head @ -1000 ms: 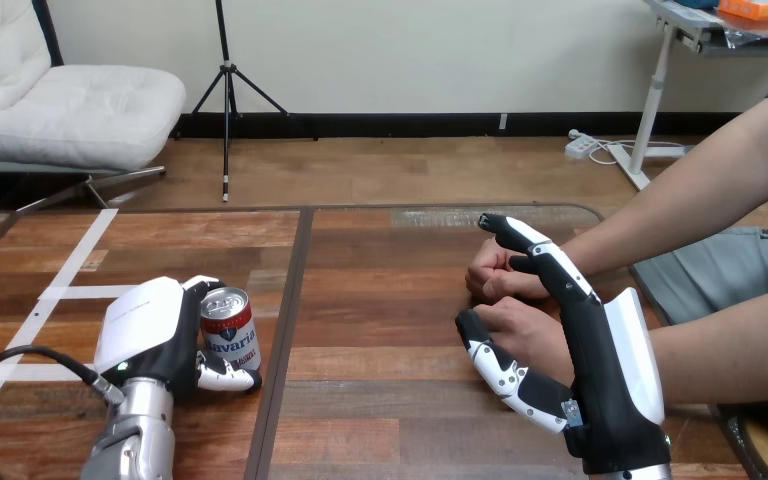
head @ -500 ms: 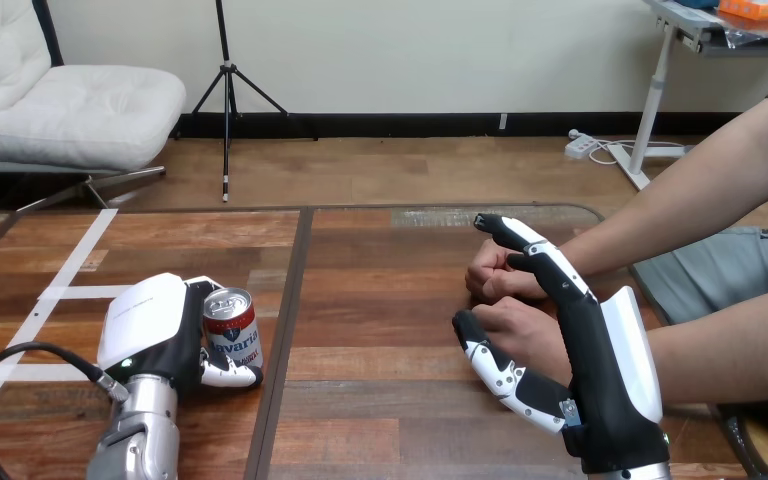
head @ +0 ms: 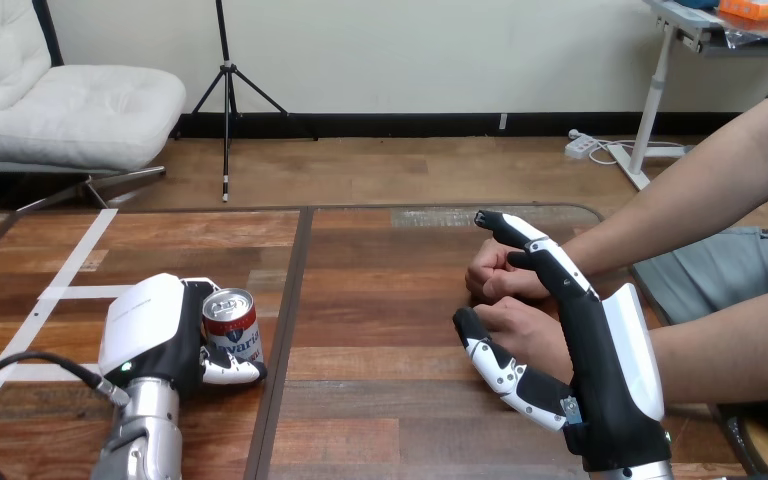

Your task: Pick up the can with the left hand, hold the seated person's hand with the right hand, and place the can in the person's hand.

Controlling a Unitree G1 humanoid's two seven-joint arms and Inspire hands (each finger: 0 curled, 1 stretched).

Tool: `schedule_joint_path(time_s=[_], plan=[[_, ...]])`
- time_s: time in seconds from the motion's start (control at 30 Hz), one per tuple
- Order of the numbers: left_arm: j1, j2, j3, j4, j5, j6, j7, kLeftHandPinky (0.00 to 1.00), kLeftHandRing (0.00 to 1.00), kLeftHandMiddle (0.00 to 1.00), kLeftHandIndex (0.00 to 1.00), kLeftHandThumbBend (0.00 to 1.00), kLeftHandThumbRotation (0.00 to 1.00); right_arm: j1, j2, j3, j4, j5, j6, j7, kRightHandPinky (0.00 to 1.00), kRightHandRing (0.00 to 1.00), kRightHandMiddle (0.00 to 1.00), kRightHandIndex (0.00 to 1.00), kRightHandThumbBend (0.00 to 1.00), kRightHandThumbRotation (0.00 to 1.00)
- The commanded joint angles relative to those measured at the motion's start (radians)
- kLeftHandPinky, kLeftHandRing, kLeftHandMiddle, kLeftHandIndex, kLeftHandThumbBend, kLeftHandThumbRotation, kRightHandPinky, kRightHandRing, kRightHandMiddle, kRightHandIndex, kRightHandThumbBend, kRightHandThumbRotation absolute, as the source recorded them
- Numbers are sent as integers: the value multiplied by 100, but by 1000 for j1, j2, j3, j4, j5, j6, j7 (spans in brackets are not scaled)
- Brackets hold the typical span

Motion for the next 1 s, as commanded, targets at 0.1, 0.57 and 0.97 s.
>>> schedule_joint_path(time_s=[0.1, 0.57, 0.97], plan=[[-62, -15, 11, 23, -22, -71, 93, 43, 46, 50, 50, 77, 0, -42, -9, -12, -38, 10, -5, 1, 79, 85, 86, 82, 41, 8], [-50, -14, 23, 43, -78, -152, 142, 43, 47, 51, 50, 74, 0, -46, -7, -9, -30, 26, -9, 12, 82, 86, 86, 82, 41, 6], [-45, -11, 27, 59, -104, -188, 152, 44, 48, 51, 50, 75, 0, -52, -5, -14, -25, -3, -6, -9, 80, 85, 85, 81, 41, 7]])
